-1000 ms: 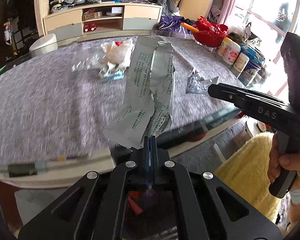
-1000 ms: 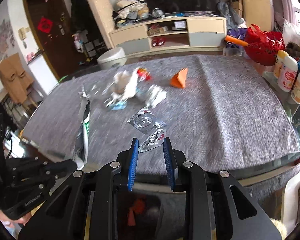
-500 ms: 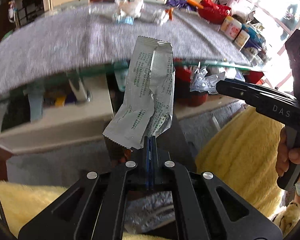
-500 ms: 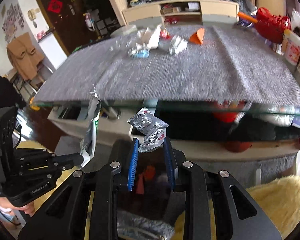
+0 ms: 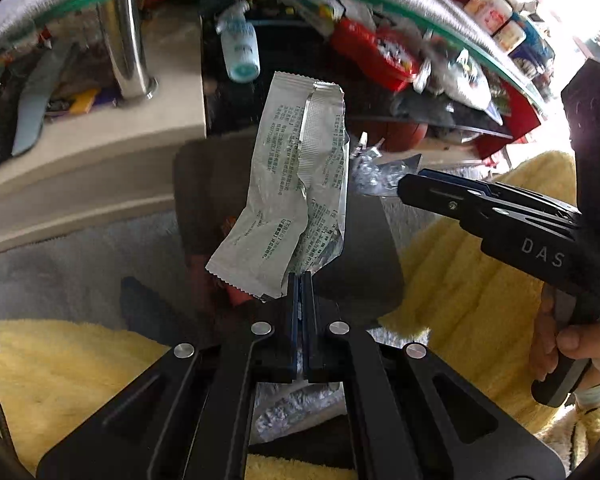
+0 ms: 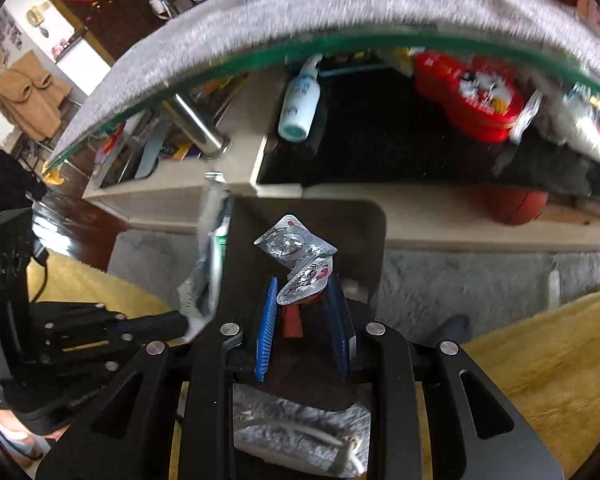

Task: Collect trash
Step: 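Carry the packet and wrapper down into the grey bin and open both tools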

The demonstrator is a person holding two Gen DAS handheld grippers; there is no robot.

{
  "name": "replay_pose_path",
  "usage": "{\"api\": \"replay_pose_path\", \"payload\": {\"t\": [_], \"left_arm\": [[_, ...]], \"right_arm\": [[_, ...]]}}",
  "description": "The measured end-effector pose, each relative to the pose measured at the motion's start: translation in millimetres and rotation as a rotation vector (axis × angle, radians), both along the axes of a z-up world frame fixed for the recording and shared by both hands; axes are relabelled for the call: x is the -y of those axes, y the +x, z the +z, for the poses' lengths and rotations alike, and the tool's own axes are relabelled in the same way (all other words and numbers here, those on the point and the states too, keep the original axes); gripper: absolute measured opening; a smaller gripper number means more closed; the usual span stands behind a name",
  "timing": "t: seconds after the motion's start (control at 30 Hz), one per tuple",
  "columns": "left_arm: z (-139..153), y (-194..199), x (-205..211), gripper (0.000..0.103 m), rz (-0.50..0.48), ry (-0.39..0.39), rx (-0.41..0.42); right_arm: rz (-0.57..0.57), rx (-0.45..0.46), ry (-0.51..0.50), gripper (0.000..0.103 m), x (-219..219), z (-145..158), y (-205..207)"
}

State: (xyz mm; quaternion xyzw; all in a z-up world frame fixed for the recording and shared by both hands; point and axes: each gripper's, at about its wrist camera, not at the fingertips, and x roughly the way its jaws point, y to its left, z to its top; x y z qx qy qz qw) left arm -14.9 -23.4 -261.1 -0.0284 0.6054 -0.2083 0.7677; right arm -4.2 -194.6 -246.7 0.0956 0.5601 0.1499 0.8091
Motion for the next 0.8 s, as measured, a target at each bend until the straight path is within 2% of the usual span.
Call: {"api": "replay_pose_path", "payload": {"t": [0.3, 0.37, 0.4, 0.43, 0.5, 0.53, 0.6, 0.8], "left_arm": [[-12.9, 1.8, 3.6, 0.001, -0.013, 0.014, -0.045], [-14.1, 3.3, 4.7, 0.007, -0.010, 0.020, -0.050], [-14.4, 3.7, 4.2, 0.014, -0.009, 0.021, -0.050], [-14.3, 4.1, 3.9, 0.021, -0.007, 0.025, -0.049], [-12.1, 4.8, 3.3, 0.032, -0.001, 0.032, -0.042], [-10.4, 5.3, 3.0, 0.038, 0.003, 0.037, -0.035], [-7.3, 6.4, 1.3, 0.043, 0.011, 0.043, -0.024], [4.3, 11.4, -6.8, 0.050, 0.033, 0.051, 0.006]], "right_arm": [[0.024, -0.024, -0.009, 0.029, -8.0, -6.8, 3.5], [0.020, -0.027, -0.012, 0.030, -7.7, -7.5, 5.2], [0.013, -0.027, -0.016, 0.037, -7.2, -7.6, 5.9], [0.007, -0.026, -0.020, 0.048, -5.8, -7.2, 6.9], [-0.004, -0.021, -0.023, 0.056, -3.0, -7.1, 8.6], [-0.009, -0.021, -0.024, 0.056, -1.6, -6.7, 9.0], [-0.026, -0.020, -0.023, 0.057, 2.8, -5.5, 10.4], [-0.063, -0.009, -0.005, 0.061, 14.5, 3.9, 15.4]]}}
